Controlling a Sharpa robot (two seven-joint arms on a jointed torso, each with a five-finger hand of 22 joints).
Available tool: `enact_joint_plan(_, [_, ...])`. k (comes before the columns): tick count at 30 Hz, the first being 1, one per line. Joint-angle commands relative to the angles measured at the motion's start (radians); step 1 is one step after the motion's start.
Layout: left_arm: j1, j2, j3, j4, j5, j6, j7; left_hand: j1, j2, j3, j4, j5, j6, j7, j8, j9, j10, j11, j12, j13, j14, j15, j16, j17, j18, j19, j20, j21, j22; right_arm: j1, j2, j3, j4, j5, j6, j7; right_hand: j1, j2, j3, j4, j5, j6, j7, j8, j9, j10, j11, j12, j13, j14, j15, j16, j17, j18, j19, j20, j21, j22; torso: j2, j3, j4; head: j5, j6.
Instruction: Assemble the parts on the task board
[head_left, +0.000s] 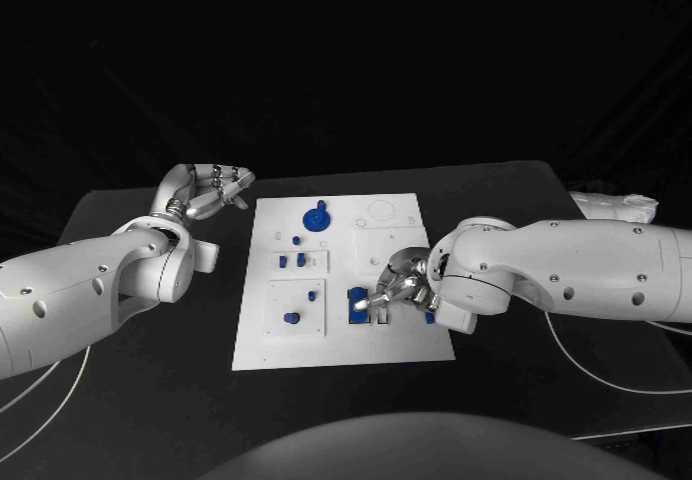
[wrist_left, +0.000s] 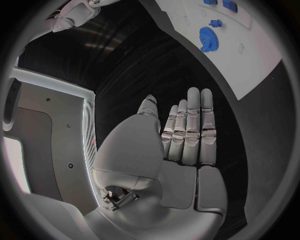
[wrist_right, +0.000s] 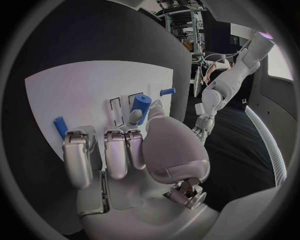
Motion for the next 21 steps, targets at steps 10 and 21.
enact_joint_plan(10, [0.001,0.0,0.001,0.004,-0.004,0.012,0.007,0.004,0.009,-0.006,-0.002,0.006,-0.003,-0.002,0.002,0.001,-0.005,0.003,0.001,0.001,0.0,0.006,-0.006,-0.002,0.012,0.007,-0.002,-0.004,-0.001,-0.007,0.027,0.0,-0.023,-0.047,0.057,-0.018,0.005,0.018,0.007,-0.006,-0.004,0.007,0.001,0.002,0.009,0.105,-0.01,0.002,0.26,0.104,-0.007,0.004,0.263,-0.007,0.103,-0.009,0.004,0.263,0.0,0.0006,0.0003,0.0,0.0])
enact_joint_plan(21, [0.001,-0.002,0.001,0.004,-0.004,0.011,0.007,0.004,0.009,-0.006,-0.002,0.006,-0.003,-0.002,0.002,0.001,-0.005,0.003,0.001,0.001,0.0,0.006,-0.006,-0.002,0.012,0.007,-0.002,-0.004,-0.001,-0.011,0.024,0.0,-0.027,-0.049,0.042,-0.017,0.013,0.032,0.014,-0.011,-0.003,0.012,-0.001,0.004,0.02,0.105,-0.011,0.002,0.26,0.104,-0.009,0.004,0.263,-0.007,0.103,-0.011,0.004,0.263,-0.001,0.0006,-0.0016,0.003,0.004])
